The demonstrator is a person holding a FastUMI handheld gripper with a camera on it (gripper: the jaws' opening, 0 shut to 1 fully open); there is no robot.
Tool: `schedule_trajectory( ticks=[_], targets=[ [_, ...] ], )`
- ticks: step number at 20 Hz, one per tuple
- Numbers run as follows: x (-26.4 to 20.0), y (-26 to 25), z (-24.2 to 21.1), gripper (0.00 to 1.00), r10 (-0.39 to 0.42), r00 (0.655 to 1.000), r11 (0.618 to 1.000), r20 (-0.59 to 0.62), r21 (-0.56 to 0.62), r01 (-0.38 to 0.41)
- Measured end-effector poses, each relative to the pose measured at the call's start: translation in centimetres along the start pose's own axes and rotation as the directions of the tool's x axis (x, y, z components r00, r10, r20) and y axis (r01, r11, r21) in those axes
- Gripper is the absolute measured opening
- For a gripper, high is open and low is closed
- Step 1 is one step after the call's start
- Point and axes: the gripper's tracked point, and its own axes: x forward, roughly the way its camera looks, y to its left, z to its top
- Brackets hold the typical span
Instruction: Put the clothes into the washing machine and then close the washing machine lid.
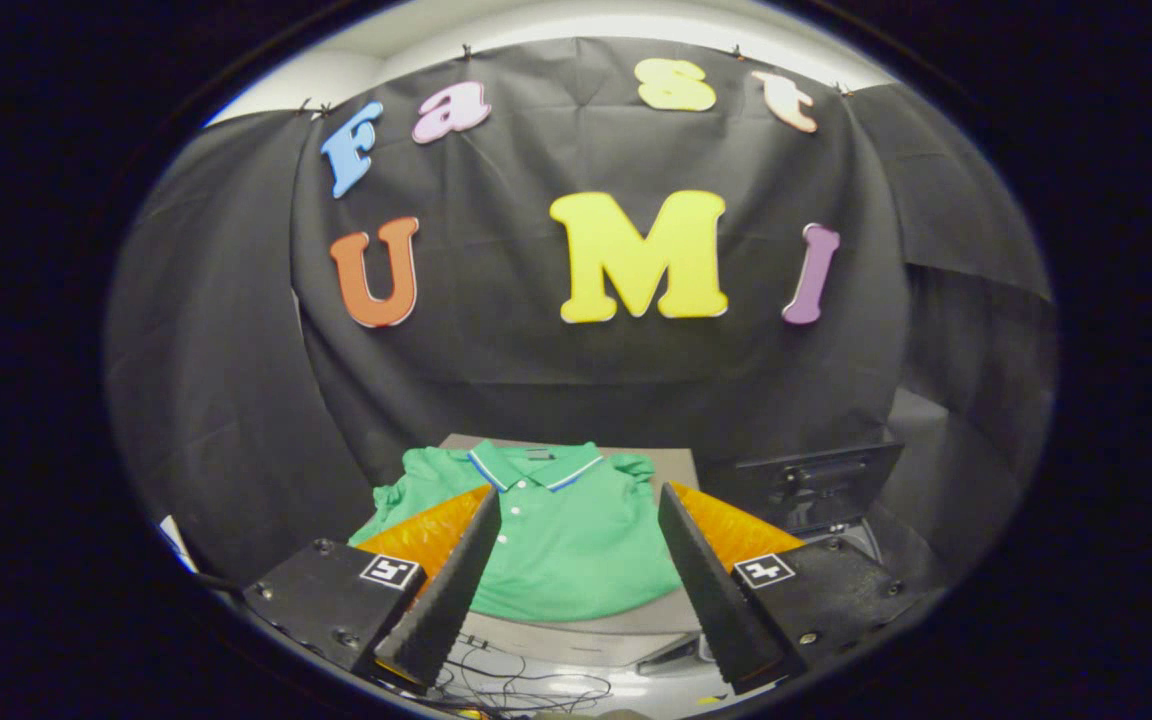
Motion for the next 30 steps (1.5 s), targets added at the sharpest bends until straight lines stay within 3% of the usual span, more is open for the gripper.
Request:
schedule_trajectory(
  ticks=[5, 9, 14, 17, 20, 22, 26, 27, 30],
  targets=[
    [9.9, 2.7, -3.4, 0.99, -0.003, 0.988, 0.999, -0.156, -0.035, -0.003],
    [14.4, 3.5, -6.4, 0.99, -0.021, 0.964, 0.999, -0.263, -0.043, 0.01],
    [15.6, 3.7, -7.1, 0.99, -0.072, 0.956, 0.993, -0.285, -0.108, 0.043],
    [15.6, 3.6, -7.3, 0.99, -0.092, 0.948, 0.994, -0.304, -0.082, 0.071],
    [15.5, 3.6, -7.4, 0.98, -0.082, 0.935, 0.994, -0.344, -0.098, 0.051],
    [15.5, 3.8, -6.8, 0.9, -0.057, 0.93, 0.991, -0.363, -0.136, 0.008],
    [15.8, 2.4, -6.8, 0.26, -0.082, 0.936, 0.982, -0.341, -0.186, 0.018],
    [15.7, 2.5, -6.7, 0.15, -0.07, 0.939, 0.982, -0.336, -0.187, 0.006],
    [15.6, 2.6, -6.5, 0.09, 0.001, 0.945, 0.985, -0.326, -0.163, -0.057]
  ],
)
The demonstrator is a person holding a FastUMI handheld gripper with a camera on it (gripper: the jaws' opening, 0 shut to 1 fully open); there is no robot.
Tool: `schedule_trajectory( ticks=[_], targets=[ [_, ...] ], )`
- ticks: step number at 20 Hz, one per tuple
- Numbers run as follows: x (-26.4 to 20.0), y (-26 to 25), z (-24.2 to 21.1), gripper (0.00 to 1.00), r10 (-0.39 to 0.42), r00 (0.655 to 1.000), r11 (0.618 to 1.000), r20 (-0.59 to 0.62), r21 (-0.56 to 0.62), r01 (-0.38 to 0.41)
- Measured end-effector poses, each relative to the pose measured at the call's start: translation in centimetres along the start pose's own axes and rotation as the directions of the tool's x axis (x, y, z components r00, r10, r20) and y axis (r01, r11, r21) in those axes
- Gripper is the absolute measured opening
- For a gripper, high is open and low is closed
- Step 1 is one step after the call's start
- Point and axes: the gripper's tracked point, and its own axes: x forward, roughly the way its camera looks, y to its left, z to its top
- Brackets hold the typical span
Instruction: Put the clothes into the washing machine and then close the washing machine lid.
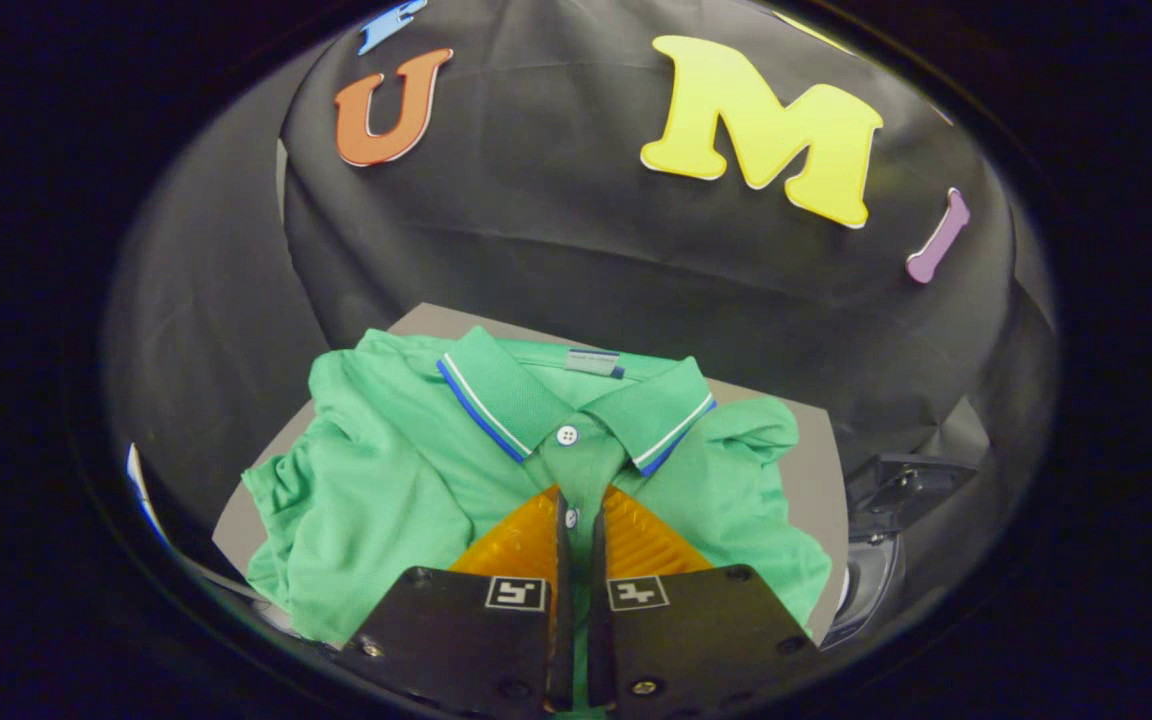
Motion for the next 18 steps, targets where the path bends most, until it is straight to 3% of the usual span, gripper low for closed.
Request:
schedule_trajectory(
  ticks=[4, 10, 18],
  targets=[
    [-1.6, 0.3, -0.1, 0.06, 0.137, 0.99, 0.989, 0.038, 0.051, -0.139],
    [-8.4, -0.6, 1.5, 0.06, 0.238, 0.952, 0.961, 0.193, 0.096, -0.26],
    [-24.1, -5.3, 4.3, 0.06, 0.225, 0.864, 0.954, 0.451, 0.081, -0.29]
  ],
)
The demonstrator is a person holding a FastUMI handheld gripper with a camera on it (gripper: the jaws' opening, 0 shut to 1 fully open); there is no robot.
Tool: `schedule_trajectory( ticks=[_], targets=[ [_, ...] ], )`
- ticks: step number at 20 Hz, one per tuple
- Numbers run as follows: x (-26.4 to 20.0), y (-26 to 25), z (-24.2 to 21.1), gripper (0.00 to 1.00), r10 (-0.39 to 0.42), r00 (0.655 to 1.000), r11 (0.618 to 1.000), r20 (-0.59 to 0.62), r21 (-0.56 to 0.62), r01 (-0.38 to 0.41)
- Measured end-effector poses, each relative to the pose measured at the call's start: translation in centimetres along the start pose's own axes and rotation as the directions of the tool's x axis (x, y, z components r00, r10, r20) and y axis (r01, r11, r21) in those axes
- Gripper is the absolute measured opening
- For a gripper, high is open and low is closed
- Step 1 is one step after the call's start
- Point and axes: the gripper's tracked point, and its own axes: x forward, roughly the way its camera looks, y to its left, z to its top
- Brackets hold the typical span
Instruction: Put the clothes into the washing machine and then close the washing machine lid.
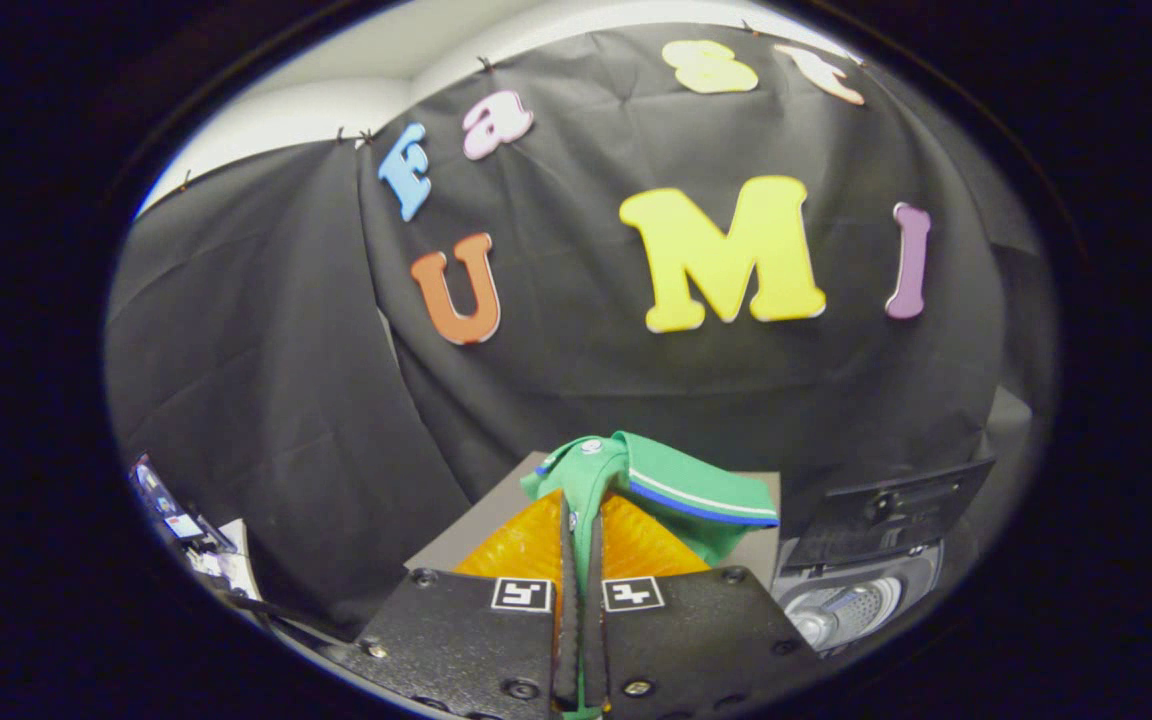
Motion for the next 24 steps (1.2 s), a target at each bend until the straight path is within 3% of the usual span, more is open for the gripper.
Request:
schedule_trajectory(
  ticks=[5, 12, 18, 24],
  targets=[
    [-9.5, -4.2, 4.7, 0.06, -0.088, 0.986, 0.995, 0.142, -0.037, 0.094],
    [-17.0, -14.4, 5.8, 0.06, -0.264, 0.948, 0.96, 0.178, -0.045, 0.276],
    [-16.9, -24.3, 3.2, 0.06, -0.351, 0.931, 0.934, 0.103, -0.028, 0.355],
    [-12.6, -31.6, -2.2, 0.06, -0.352, 0.935, 0.936, -0.032, -0.024, 0.352]
  ],
)
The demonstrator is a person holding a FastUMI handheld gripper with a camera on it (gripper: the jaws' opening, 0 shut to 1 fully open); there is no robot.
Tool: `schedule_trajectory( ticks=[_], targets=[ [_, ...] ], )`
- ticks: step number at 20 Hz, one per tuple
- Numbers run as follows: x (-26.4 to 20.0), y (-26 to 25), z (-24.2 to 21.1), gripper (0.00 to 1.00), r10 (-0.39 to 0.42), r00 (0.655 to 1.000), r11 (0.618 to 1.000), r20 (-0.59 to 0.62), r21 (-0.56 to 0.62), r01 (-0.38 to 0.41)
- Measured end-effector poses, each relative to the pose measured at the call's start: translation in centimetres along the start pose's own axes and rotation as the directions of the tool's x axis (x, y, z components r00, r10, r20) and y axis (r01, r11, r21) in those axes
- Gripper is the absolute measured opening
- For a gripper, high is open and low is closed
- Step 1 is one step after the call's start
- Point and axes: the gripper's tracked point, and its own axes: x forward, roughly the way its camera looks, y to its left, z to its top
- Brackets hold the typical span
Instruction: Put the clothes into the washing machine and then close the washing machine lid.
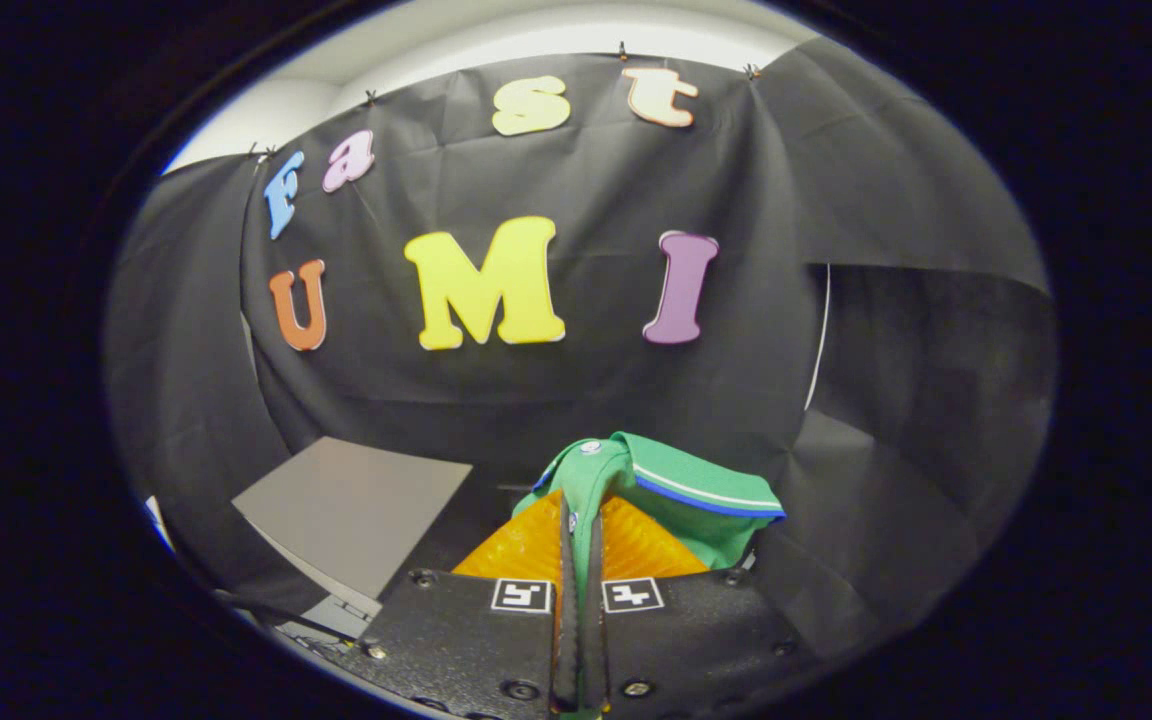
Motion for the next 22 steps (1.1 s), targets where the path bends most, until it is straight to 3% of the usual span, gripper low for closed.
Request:
schedule_trajectory(
  ticks=[9, 22],
  targets=[
    [10.5, -2.7, -11.7, 0.06, 0.021, 0.964, 0.999, -0.265, 0.052, -0.008],
    [21.2, -3.9, -27.8, 0.06, -0.059, 0.822, 0.976, -0.566, 0.14, 0.167]
  ],
)
